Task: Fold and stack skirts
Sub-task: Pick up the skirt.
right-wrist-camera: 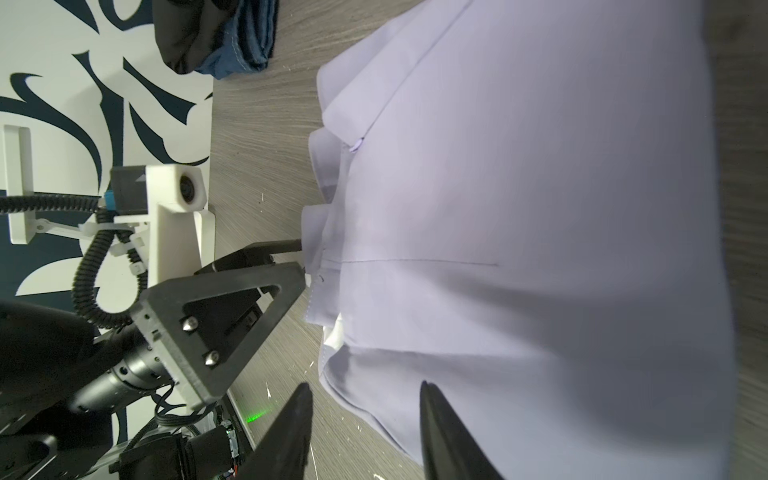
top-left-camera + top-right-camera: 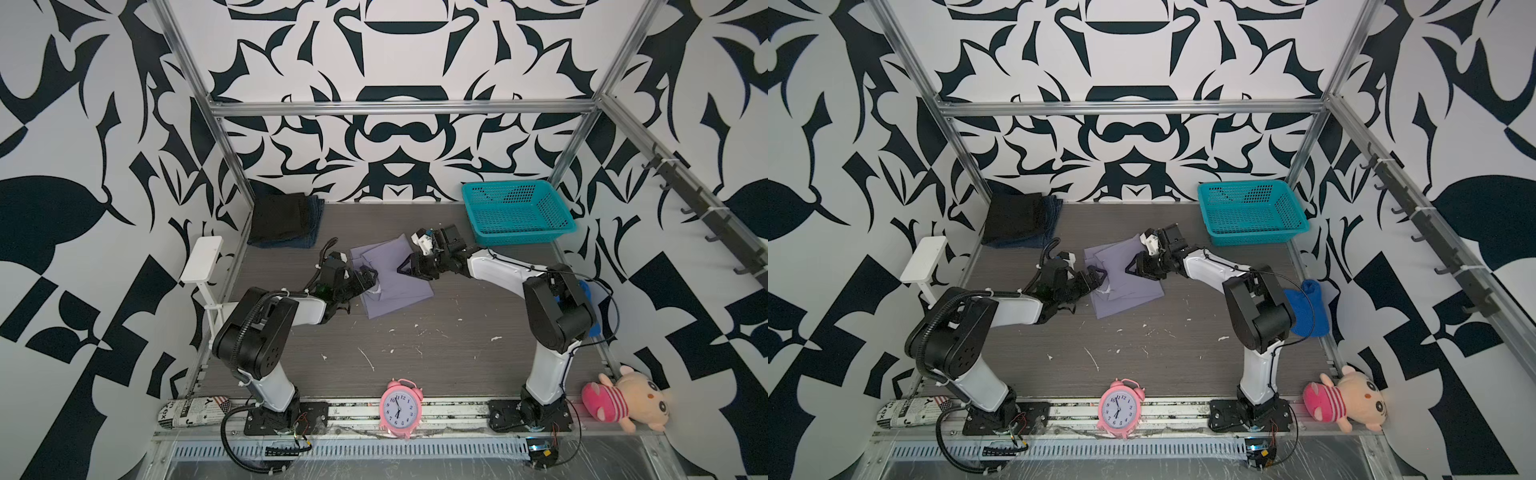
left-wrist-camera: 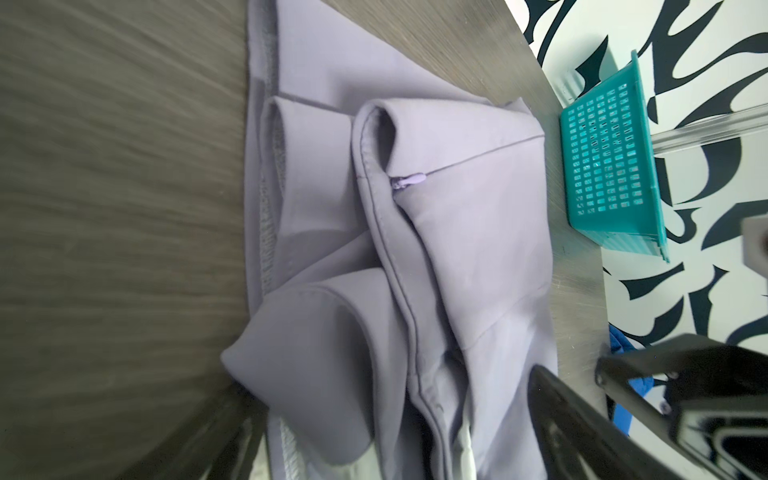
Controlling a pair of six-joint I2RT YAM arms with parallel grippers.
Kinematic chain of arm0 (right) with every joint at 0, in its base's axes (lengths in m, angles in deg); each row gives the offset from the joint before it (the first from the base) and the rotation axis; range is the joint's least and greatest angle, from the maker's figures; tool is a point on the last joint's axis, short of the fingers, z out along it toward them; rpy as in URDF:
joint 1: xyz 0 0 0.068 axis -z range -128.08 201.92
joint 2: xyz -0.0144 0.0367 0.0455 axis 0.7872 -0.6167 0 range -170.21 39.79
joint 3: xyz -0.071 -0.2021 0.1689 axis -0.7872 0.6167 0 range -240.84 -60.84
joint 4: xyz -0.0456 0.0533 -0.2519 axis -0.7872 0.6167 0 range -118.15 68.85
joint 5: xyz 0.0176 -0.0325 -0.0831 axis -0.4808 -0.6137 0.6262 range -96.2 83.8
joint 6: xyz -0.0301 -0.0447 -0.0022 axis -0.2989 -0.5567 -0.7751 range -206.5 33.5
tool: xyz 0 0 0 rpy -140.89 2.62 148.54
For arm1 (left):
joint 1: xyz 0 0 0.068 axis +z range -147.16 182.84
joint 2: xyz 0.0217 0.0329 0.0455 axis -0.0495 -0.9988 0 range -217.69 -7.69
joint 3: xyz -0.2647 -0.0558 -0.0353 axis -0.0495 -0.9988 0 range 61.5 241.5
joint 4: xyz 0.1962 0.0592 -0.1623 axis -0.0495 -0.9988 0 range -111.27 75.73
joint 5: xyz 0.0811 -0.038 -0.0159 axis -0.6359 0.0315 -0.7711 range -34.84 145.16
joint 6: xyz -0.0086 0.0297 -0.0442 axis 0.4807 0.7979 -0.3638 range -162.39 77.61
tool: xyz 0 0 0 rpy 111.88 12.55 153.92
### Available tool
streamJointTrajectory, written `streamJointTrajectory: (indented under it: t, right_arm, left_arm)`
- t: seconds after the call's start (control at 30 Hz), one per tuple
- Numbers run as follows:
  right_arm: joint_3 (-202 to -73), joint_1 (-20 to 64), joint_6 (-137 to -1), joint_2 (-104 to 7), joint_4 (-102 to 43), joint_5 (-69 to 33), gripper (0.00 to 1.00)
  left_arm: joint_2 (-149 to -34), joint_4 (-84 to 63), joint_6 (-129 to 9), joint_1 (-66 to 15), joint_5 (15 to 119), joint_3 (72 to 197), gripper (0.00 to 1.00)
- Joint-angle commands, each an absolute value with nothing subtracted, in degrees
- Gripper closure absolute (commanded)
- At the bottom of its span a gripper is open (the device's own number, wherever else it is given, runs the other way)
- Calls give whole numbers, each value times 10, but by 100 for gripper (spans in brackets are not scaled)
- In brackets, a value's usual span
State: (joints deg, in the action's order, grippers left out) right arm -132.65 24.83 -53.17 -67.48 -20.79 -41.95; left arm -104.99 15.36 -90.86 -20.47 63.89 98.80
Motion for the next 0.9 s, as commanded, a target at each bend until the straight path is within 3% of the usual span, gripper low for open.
streamJointTrajectory:
  t: [0.0, 0.13, 0.23, 0.37, 0.43, 0.6, 0.77, 0.87]
  right_arm:
    - [-1334, 249, -523, -679, -242, -425, 54]
    - [-1348, 248, -530, -744, -242, -395, 60]
    - [-1382, 238, -560, -788, -200, -323, 64]
    - [-1416, 232, -567, -817, -173, -321, 69]
    - [-1428, 231, -566, -833, -155, -317, 75]
    - [-1409, 226, -552, -845, -167, -313, 79]
    - [-1389, 225, -542, -851, -188, -321, 82]
    - [-1388, 225, -539, -854, -194, -328, 82]
  left_arm:
    - [-1089, 71, -895, -216, 604, 1005, 1]
    - [-1126, 87, -908, -218, 621, 1024, 13]
    - [-1127, 101, -916, -222, 618, 1022, 13]
    - [-1107, 72, -908, -222, 608, 1021, 12]
    - [-1109, 48, -904, -220, 608, 1031, 9]
    - [-1128, 0, -916, -217, 612, 1054, 1]
    - [-1160, -29, -931, -219, 619, 1084, 4]
    - [-1118, -62, -943, -232, 549, 1075, 5]
